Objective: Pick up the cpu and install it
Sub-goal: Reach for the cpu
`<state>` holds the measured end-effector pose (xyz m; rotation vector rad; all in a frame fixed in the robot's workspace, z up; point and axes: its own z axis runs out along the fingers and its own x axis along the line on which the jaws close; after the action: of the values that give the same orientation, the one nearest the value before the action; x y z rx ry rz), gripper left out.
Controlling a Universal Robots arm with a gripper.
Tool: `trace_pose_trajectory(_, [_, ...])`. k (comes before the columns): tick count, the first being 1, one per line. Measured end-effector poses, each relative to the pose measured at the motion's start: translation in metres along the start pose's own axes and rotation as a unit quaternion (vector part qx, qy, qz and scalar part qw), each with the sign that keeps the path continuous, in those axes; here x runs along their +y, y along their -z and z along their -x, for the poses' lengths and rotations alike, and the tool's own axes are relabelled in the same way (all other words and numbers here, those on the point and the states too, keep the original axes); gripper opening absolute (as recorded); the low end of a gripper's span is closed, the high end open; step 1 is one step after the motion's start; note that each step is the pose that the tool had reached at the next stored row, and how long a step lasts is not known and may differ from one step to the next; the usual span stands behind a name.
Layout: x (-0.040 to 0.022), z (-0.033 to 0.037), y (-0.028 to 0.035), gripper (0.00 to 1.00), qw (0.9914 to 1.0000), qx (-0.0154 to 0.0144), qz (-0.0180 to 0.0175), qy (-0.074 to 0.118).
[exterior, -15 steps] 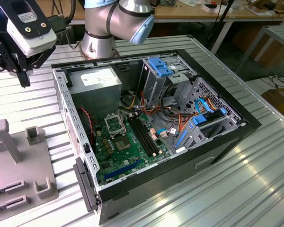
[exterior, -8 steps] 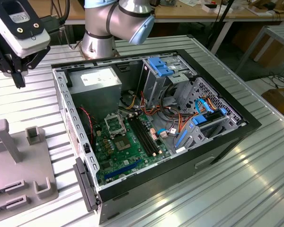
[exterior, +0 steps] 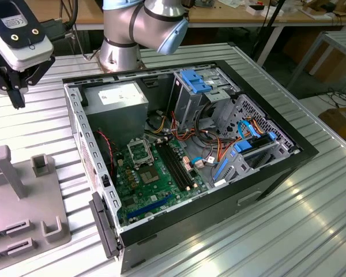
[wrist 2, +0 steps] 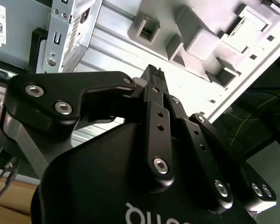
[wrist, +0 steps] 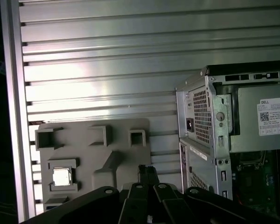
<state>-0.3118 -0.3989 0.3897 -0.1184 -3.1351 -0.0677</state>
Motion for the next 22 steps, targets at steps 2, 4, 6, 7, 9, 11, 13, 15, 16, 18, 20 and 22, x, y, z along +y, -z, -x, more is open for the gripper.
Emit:
trace_pose_trajectory(2, [-0.0001,-0.0016,0.0,0.11,1.0,0.0001,0.0,0.0])
trace_pose_trajectory(4, [-0.0003,-0.0033,-0.0001,0.11,1.0,0.0003,0.0,0.0])
trace_pose_trajectory(6, [-0.0004,-0.0049,-0.0001,0.11,1.0,0.0004,0.0,0.0])
trace_pose_trajectory(7, [-0.0005,-0.0058,-0.0001,0.11,1.0,0.0005,0.0,0.0])
trace_pose_trajectory(9, [-0.0006,-0.0078,-0.0001,0.11,1.0,0.0007,-0.0001,0.0])
trace_pose_trajectory(11, [-0.0008,-0.0097,-0.0002,0.11,1.0,0.0007,-0.0001,0.0])
trace_pose_trajectory(13, [-0.0009,-0.0115,-0.0002,0.11,1.0,0.0008,-0.0001,0.0])
trace_pose_trajectory(15, [-0.001,-0.0137,-0.0002,0.11,1.0,0.0009,0.0,0.0])
trace_pose_trajectory(16, [-0.0011,-0.0149,-0.0002,0.11,1.0,0.001,-0.0001,0.0])
trace_pose_trajectory(18, [-0.0013,-0.017,-0.0003,0.11,1.0,0.0011,-0.0001,0.0])
trace_pose_trajectory(20, [-0.0014,-0.0189,-0.0003,0.11,1.0,0.0013,-0.0001,0.0])
trace_pose_trajectory(22, [-0.0016,-0.021,-0.0004,0.11,1.0,0.0015,-0.0001,0.0])
